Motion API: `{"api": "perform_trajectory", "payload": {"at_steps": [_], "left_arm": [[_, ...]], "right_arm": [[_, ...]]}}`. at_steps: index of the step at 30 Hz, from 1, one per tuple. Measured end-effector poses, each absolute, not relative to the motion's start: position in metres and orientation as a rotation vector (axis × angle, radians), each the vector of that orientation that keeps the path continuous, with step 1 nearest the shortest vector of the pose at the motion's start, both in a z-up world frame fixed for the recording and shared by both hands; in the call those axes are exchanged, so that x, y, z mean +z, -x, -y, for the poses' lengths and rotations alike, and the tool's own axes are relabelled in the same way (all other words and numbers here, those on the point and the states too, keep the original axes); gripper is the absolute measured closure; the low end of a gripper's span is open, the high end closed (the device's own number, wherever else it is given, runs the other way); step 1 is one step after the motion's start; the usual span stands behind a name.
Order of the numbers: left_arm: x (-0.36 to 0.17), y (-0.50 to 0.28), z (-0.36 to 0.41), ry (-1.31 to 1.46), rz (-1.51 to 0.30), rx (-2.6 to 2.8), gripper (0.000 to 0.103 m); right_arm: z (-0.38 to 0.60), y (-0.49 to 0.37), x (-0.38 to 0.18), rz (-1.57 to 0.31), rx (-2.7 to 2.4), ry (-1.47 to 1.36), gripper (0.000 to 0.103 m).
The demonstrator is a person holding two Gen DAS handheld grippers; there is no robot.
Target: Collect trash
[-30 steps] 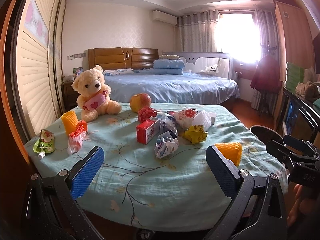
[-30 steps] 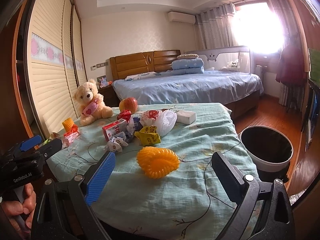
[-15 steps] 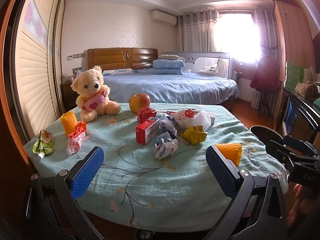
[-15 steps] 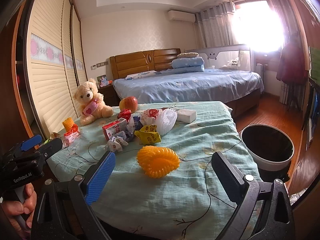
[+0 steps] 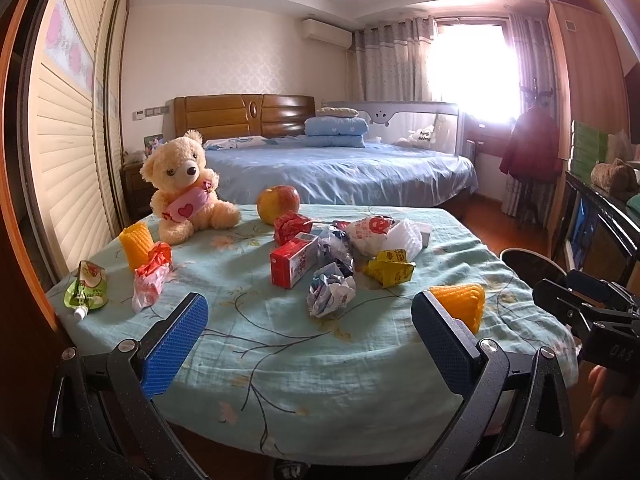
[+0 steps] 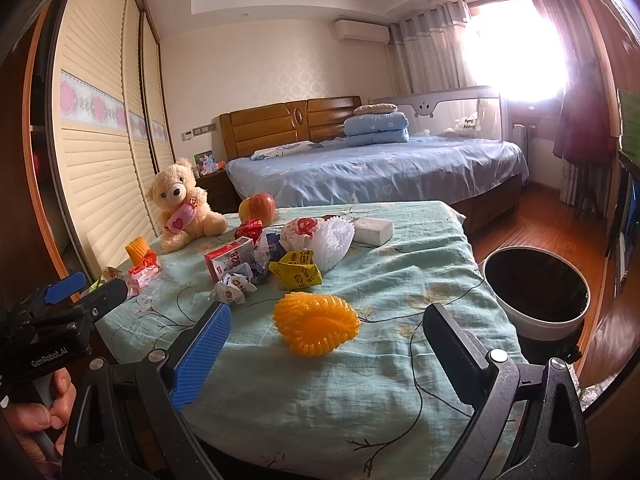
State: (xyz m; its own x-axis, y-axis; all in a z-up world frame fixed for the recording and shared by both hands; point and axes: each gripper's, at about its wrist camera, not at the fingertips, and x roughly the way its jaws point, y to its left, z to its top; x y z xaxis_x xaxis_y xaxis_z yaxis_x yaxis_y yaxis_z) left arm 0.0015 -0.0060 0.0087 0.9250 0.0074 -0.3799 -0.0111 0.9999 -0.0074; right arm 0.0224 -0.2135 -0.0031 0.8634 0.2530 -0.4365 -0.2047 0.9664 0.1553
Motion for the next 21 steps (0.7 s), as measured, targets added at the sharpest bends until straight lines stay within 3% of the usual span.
{"api": "perform_trajectory", "payload": {"at_steps": [21], "left_arm": [[-0.025, -0.074, -0.004, 0.045, -0.581, -0.011, 0.0]], "right_arm": [[0.217, -0.069, -0.029, -0.646, 0.315, -0.165, 0.005]]}}
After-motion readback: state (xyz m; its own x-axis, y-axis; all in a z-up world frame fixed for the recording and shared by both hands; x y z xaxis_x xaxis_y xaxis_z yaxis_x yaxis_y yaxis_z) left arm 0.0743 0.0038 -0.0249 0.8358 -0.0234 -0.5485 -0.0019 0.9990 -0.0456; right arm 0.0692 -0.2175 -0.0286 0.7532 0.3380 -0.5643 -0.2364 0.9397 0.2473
